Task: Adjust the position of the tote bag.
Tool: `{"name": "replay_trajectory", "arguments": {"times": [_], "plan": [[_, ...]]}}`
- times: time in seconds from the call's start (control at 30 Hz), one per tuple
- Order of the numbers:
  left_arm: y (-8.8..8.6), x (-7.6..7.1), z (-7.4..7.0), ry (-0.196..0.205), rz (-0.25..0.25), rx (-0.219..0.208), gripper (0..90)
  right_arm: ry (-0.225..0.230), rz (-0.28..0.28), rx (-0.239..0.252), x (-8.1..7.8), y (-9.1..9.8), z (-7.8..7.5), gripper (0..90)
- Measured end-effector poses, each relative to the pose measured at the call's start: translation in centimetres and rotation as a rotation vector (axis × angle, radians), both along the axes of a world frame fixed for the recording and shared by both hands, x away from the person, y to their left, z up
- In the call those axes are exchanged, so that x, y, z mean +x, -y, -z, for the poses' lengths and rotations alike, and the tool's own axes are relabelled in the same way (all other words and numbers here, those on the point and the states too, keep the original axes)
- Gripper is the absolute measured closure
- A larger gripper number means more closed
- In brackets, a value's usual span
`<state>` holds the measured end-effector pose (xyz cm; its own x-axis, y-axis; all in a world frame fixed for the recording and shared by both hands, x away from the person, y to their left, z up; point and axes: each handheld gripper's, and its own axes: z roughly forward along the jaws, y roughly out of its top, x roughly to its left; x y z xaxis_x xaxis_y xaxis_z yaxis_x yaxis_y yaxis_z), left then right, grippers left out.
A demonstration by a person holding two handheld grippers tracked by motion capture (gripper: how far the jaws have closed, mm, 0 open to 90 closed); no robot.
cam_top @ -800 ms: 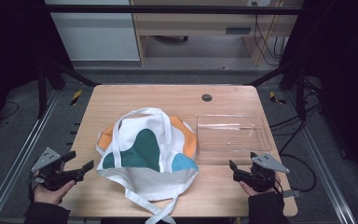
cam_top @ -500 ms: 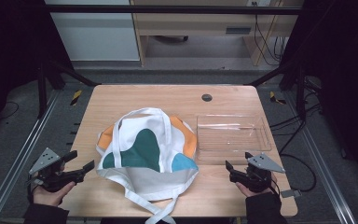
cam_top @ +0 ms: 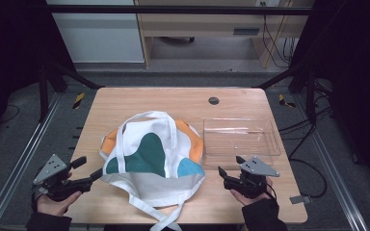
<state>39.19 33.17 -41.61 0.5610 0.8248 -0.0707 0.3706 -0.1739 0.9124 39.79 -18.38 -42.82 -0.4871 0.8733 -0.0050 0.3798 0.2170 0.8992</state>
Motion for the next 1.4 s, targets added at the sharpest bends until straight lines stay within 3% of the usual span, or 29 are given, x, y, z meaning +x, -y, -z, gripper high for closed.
{"name": "replay_trajectory", "arguments": {"times": [0.3,0.83,1.4], "plan": [[0.9,-0.4,0.6,-0.015,0.014,0.039,22.6,0.013,-0.065,0.009,-0.3,-2.2,-0.8,31.2],[1.6,-0.4,2.1,-0.058,0.027,0.100,30.6,-0.012,-0.199,0.011,-0.4,-7.2,-1.1,35.0],[1.9,0.7,3.4,-0.113,0.032,0.122,55.8,-0.048,-0.305,-0.003,-0.2,-11.6,-0.1,38.6]]}}
